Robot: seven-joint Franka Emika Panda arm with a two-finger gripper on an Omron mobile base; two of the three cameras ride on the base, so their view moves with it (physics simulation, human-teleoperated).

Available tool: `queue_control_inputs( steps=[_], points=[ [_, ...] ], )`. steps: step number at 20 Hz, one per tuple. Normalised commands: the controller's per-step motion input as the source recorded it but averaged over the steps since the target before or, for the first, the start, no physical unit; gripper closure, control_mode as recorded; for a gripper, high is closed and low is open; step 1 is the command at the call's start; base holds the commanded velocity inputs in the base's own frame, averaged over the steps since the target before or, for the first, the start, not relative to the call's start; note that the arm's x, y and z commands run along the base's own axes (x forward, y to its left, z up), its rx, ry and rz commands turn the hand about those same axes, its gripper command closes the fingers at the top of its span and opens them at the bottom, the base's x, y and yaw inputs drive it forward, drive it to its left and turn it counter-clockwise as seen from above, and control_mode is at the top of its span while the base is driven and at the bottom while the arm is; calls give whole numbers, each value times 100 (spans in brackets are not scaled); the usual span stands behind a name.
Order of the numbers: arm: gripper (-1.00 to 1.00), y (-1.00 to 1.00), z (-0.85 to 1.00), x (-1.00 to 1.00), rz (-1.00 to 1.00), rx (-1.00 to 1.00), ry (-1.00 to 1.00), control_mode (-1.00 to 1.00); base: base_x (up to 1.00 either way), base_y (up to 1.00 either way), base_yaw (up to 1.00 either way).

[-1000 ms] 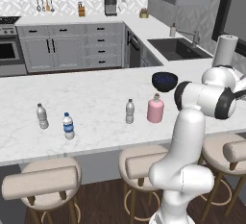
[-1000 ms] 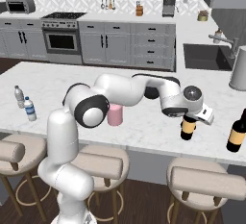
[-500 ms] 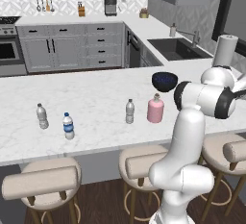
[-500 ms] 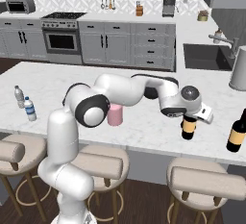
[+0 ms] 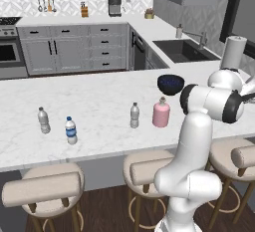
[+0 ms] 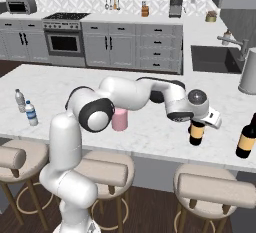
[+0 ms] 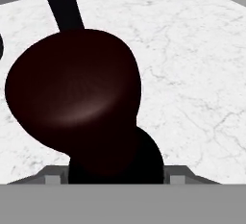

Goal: Move the plastic bottles in the middle to the plastics group, and the glass bottles in the middle to the glass group.

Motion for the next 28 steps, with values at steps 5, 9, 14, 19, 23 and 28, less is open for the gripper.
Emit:
queue_control_inputs(
  steps=[5, 9, 14, 19, 23, 28],
  points=[
    [-100, 0, 0, 0, 0, 0, 0, -100, 0, 0, 0],
    [-100, 0, 0, 0, 0, 0, 0, -100, 0, 0, 0],
    [-100, 0, 2, 0, 0, 0, 0, -100, 0, 0, 0],
    [-100, 20, 40, -13, 0, -1, 0, -100, 0, 0, 0],
    [-100, 40, 48, -39, 1, -2, 0, -100, 0, 0, 0],
    [-100, 60, 35, -48, 2, -4, 1, -100, 0, 0, 0]
  ],
)
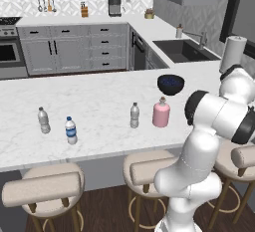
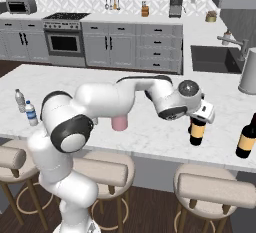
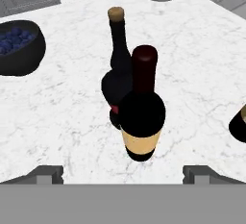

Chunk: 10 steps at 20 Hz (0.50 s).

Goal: Move the plastic bottles in the middle to the plastics group, and the glass bottles in the middle to the glass group.

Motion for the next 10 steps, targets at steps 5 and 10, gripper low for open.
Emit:
queue_control_inputs(
  steps=[5, 10],
  points=[
    [-100, 89, 14, -45, 10, -5, 9, -100, 0, 0, 0],
    [-100, 100, 6, -29, 22, -11, 21, -100, 0, 0, 0]
  ],
)
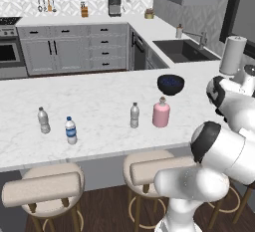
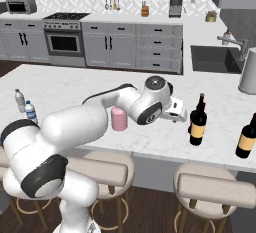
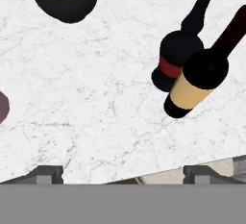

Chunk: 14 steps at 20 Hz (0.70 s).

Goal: Move the plastic bottles in the middle to the plastics group, and the glass bottles in the middle to the glass group.

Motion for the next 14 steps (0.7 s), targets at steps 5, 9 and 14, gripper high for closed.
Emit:
queue_control_inputs(
  steps=[5, 9, 14],
  points=[
    [-100, 100, 12, -6, 34, -3, 18, -100, 0, 0, 0],
    [-100, 89, 14, 0, 35, 0, 8, -100, 0, 0, 0],
    [-100, 80, 25, 0, 29, 0, 10, -100, 0, 0, 0]
  ],
)
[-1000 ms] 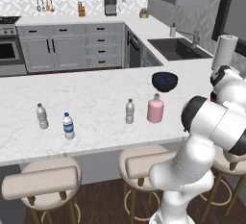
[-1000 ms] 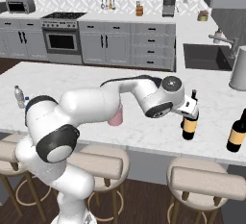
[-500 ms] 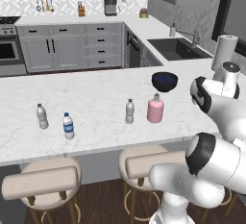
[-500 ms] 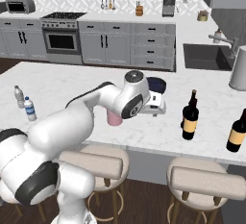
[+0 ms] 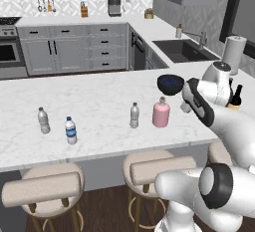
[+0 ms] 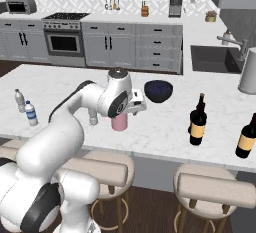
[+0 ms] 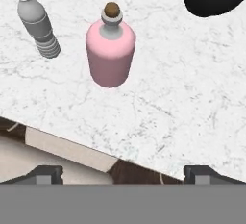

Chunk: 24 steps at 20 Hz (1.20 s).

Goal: Move the plastic bottles in the middle to the plastics group, and the glass bottles in the middle to the glass group.

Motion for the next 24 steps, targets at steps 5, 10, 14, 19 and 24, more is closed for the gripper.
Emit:
queue_control_inputs(
  steps=[5, 10, 14, 19, 24],
  points=[
    [-100, 79, 15, 33, 7, -1, 9, -100, 0, 0, 0],
    [-100, 31, 1, 62, -4, 2, -1, -100, 0, 0, 0],
    [-100, 1, 4, 61, -16, 2, 0, -100, 0, 0, 0],
    [-100, 0, 1, 43, -20, 1, 0, -100, 0, 0, 0],
    [-100, 0, -11, 12, -9, 0, 0, -100, 0, 0, 0]
  ],
)
